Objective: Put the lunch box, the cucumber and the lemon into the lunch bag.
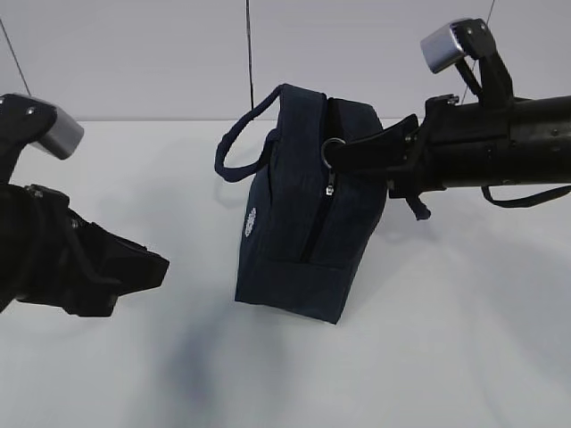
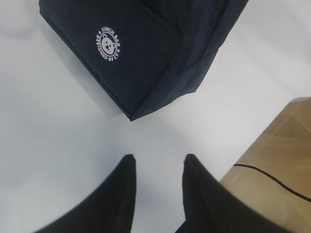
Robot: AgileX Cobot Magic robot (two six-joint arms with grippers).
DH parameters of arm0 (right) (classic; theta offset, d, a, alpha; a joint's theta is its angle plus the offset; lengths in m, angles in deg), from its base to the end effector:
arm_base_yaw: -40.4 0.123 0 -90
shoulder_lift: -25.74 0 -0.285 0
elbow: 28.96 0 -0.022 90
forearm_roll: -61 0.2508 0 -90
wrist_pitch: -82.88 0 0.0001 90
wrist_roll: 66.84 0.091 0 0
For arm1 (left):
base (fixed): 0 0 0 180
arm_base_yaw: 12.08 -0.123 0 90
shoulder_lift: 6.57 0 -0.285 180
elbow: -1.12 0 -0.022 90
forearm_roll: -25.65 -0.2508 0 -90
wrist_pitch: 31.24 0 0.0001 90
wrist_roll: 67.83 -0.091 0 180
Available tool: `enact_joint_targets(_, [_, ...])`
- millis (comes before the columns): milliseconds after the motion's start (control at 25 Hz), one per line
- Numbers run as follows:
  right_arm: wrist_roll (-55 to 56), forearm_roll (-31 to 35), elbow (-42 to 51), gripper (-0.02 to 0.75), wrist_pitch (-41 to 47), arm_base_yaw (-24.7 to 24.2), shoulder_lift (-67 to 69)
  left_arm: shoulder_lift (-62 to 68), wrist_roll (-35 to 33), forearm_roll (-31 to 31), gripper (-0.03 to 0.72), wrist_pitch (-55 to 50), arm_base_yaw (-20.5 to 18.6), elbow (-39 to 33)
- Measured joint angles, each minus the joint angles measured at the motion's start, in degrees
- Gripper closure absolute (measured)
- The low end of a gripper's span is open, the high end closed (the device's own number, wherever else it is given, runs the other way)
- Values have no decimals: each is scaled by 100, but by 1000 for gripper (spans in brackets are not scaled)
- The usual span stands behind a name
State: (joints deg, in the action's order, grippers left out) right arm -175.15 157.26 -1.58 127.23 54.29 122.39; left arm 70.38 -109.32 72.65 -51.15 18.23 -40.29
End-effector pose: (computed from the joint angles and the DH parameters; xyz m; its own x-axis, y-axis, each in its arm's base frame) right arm 0.2866 0.1361 0.2533 -0.3206 -0.2027 -0.9253 -0.8336 0.5243 0.1739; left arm 0.1888 -0.1367 0.2416 -0.6214 0.2900 -0.7279 0.6087 0.7636 -0.2154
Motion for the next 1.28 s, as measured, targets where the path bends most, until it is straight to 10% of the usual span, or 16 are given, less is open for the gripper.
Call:
enact_joint_targets(360, [0,0,0,731,-3,0,0,690,-1805,2017,341,54,0,0])
enact_joint_targets(680, [0,0,0,731,-13,0,0,1304,-5973,5206,316,-249,0,10])
enact_joint_targets(1280, [0,0,0,731,-41,0,0,2841,-6929,5582,317,-343,13,1387])
